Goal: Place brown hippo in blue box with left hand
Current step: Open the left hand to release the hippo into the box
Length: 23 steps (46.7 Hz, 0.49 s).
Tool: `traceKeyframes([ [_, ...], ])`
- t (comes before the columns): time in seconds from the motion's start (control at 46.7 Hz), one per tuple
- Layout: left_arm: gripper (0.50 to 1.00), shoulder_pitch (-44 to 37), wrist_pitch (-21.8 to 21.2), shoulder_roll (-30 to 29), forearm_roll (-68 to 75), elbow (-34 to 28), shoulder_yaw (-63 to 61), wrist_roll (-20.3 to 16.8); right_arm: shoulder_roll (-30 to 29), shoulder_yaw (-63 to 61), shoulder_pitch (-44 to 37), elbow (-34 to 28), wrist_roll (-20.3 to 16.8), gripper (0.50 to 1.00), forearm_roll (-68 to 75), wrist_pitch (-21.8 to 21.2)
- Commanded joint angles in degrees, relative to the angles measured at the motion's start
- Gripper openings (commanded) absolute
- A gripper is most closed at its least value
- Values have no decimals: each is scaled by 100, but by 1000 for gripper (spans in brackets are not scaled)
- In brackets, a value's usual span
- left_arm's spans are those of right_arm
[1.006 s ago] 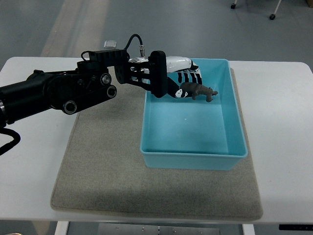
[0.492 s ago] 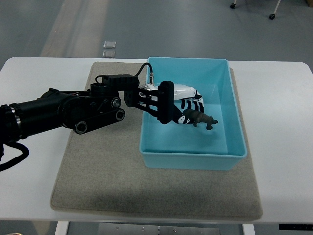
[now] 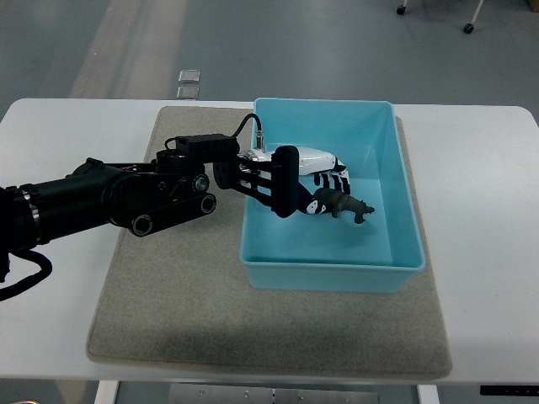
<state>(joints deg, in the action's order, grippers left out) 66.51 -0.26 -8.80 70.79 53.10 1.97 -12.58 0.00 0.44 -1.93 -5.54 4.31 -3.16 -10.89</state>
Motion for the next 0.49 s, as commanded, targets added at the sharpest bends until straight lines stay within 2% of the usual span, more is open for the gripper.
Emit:
traceKeyframes([
  [0.0, 966, -103, -255, 1, -22, 8, 5, -17, 0, 0, 0, 0, 0, 936, 0, -1],
  [0.086, 992, -191, -290, 10, -30, 16, 22, -17, 0, 0, 0, 0, 0, 936, 0, -1],
  [0.3, 994, -243, -299, 1, -127, 25, 189, -17, 0, 0, 0, 0, 0, 936, 0, -1],
  [0.471, 994, -367, -237, -25, -917, 25, 813, -17, 0, 0, 0, 0, 0, 936, 0, -1],
])
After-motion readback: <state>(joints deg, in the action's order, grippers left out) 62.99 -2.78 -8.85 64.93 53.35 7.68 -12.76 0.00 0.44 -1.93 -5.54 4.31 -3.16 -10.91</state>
